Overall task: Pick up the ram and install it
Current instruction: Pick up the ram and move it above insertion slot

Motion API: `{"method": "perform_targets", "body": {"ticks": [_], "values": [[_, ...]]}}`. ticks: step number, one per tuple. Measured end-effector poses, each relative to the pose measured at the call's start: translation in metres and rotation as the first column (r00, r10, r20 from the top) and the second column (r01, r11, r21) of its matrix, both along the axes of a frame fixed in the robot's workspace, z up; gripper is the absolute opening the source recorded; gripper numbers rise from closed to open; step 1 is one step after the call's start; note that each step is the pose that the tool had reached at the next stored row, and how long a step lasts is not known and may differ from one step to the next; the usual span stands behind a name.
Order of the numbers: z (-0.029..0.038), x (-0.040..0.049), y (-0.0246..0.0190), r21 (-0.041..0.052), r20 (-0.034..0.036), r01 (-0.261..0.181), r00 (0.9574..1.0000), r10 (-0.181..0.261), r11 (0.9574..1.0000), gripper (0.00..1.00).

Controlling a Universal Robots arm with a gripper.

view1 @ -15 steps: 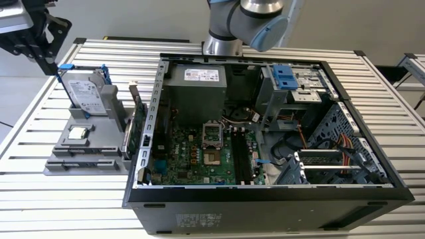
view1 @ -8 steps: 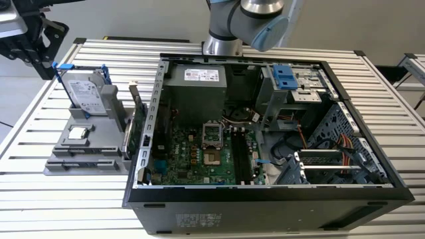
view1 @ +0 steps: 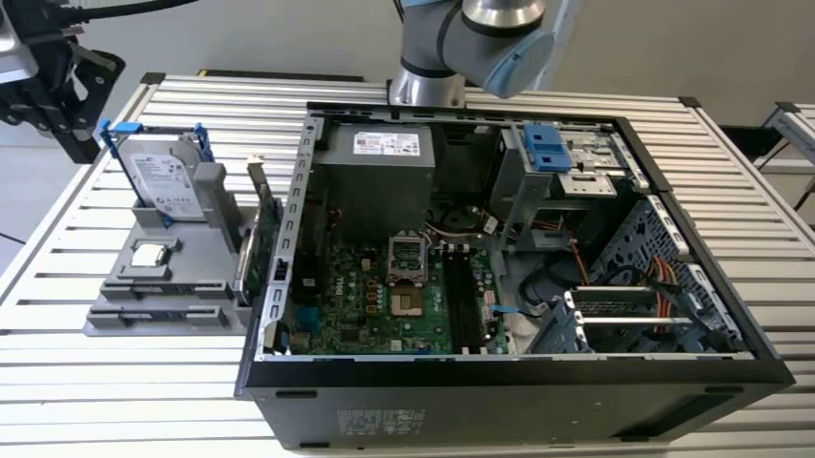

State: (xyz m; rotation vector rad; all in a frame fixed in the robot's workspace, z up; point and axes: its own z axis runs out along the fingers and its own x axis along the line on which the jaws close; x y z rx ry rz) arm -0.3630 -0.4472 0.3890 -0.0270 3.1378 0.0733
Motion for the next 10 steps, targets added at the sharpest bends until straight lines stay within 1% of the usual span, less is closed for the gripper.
{"method": "perform_targets", "body": {"ticks": [10], "values": [[-0.0002,0.0000,-0.0161,0.0000,0.0000,0.014,0.9999,-0.014,0.9999,0.00]]}}
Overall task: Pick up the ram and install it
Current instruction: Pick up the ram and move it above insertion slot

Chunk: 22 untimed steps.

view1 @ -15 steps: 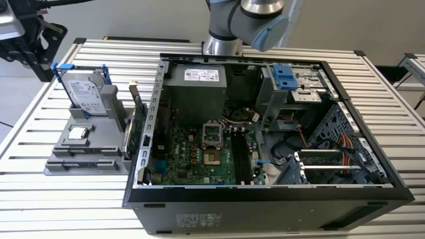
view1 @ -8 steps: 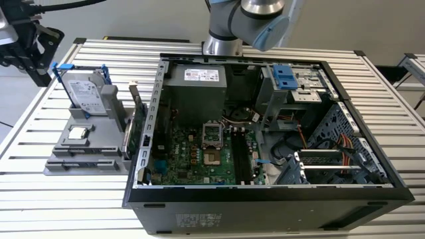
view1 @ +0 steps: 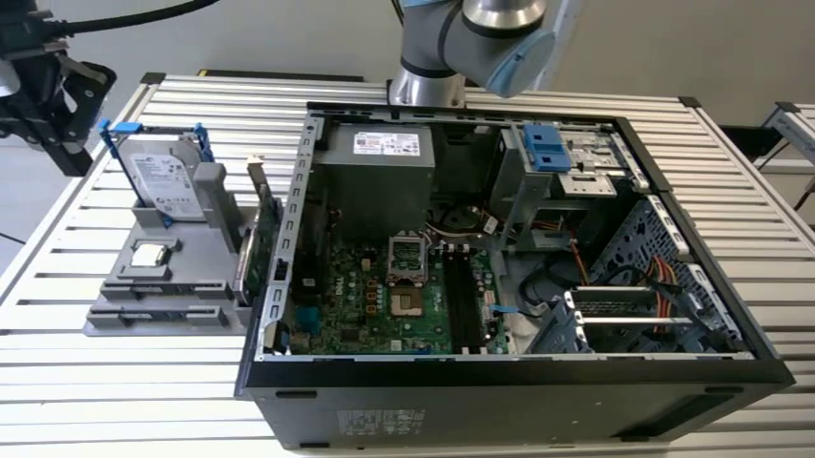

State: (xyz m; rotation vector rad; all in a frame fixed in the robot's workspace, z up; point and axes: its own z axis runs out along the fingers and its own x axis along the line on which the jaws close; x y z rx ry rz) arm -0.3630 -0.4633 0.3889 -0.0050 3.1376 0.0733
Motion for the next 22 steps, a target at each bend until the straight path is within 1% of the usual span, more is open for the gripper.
{"method": "perform_targets", "body": {"ticks": [13,22], "values": [[-0.0002,0.0000,-0.0190,-0.0001,-0.0001,0.015,0.9999,-0.015,0.9999,0.00],[-0.0004,0.0000,-0.0297,-0.0001,-0.0001,0.024,0.9997,-0.024,0.9997,0.00]]}}
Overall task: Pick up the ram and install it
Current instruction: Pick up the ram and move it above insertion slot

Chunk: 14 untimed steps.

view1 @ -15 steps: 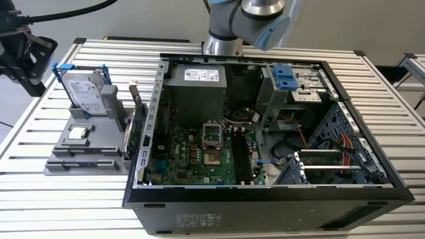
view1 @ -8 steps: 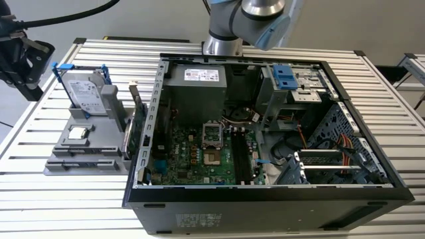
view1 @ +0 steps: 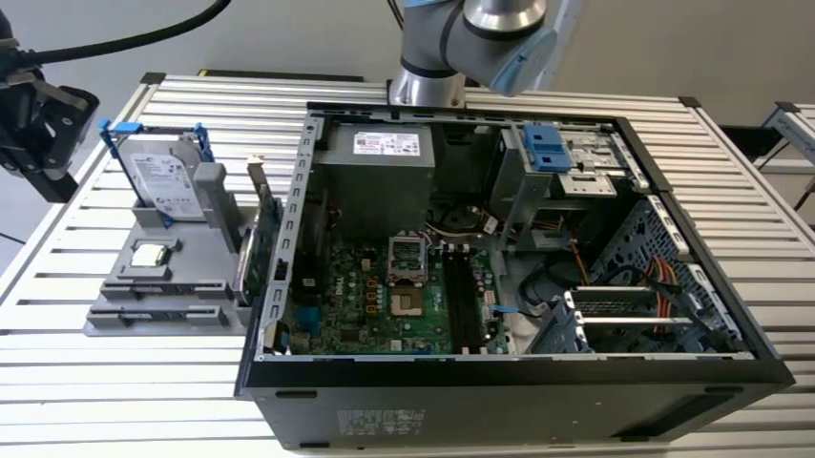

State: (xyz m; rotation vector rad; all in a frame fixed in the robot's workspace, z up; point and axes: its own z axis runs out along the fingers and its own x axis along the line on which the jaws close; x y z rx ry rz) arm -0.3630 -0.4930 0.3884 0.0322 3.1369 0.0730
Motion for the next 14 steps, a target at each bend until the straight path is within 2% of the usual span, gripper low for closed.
{"method": "perform_targets", "body": {"ticks": [14], "values": [[-0.0001,0.0000,-0.0009,0.0001,0.0001,0.002,1.0000,-0.002,1.0000,0.00]]}}
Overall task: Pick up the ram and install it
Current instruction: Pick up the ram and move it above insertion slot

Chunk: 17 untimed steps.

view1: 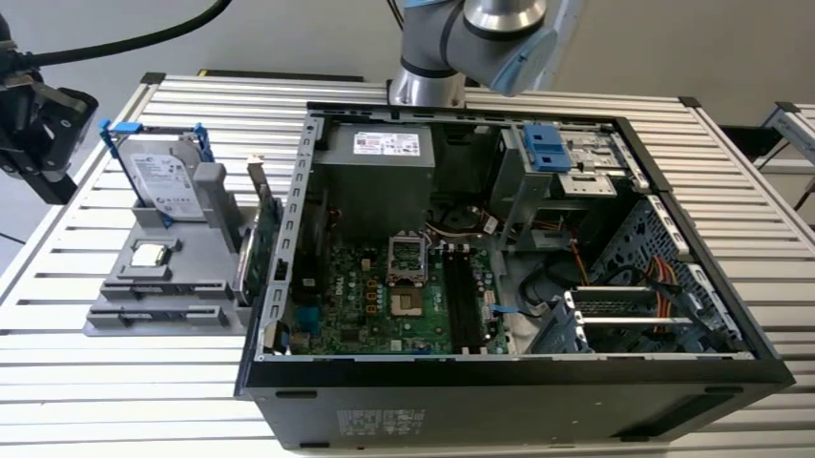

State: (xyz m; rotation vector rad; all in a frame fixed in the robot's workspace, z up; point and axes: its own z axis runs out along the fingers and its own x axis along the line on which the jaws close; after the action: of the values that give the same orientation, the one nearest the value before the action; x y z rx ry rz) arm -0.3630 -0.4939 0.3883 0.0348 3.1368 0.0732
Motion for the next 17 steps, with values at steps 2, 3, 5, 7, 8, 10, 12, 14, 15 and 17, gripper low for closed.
{"method": "perform_targets", "body": {"ticks": [2,3,5,7,8,10,12,14,15,17], "values": [[0.0000,0.0000,0.0000,0.0000,0.0000,-0.002,1.0000,0.002,1.0000,0.00],[0.0000,0.0000,0.0000,-0.0001,0.0000,-0.007,1.0000,0.007,1.0000,0.00],[0.0000,-0.0001,0.0000,0.0000,0.0000,-0.023,0.9997,0.023,0.9997,0.00],[0.0001,0.0000,0.0000,-0.0001,-0.0001,-0.039,0.9992,0.039,0.9992,0.00],[0.0001,0.0000,0.0000,-0.0001,-0.0001,-0.048,0.9988,0.048,0.9988,0.00],[0.0000,0.0000,0.0000,0.0000,0.0000,-0.066,0.9978,0.066,0.9978,0.00],[0.0000,0.0000,0.0000,-0.0001,-0.0001,-0.084,0.9964,0.084,0.9964,0.00],[0.0000,0.0000,0.0000,0.0000,-0.0001,-0.103,0.9947,0.103,0.9947,0.00],[0.0000,0.0000,0.0000,0.0000,0.0000,-0.112,0.9937,0.112,0.9937,0.00],[0.0000,0.0000,0.0000,0.0000,-0.0001,-0.132,0.9913,0.132,0.9913,0.00]]}}
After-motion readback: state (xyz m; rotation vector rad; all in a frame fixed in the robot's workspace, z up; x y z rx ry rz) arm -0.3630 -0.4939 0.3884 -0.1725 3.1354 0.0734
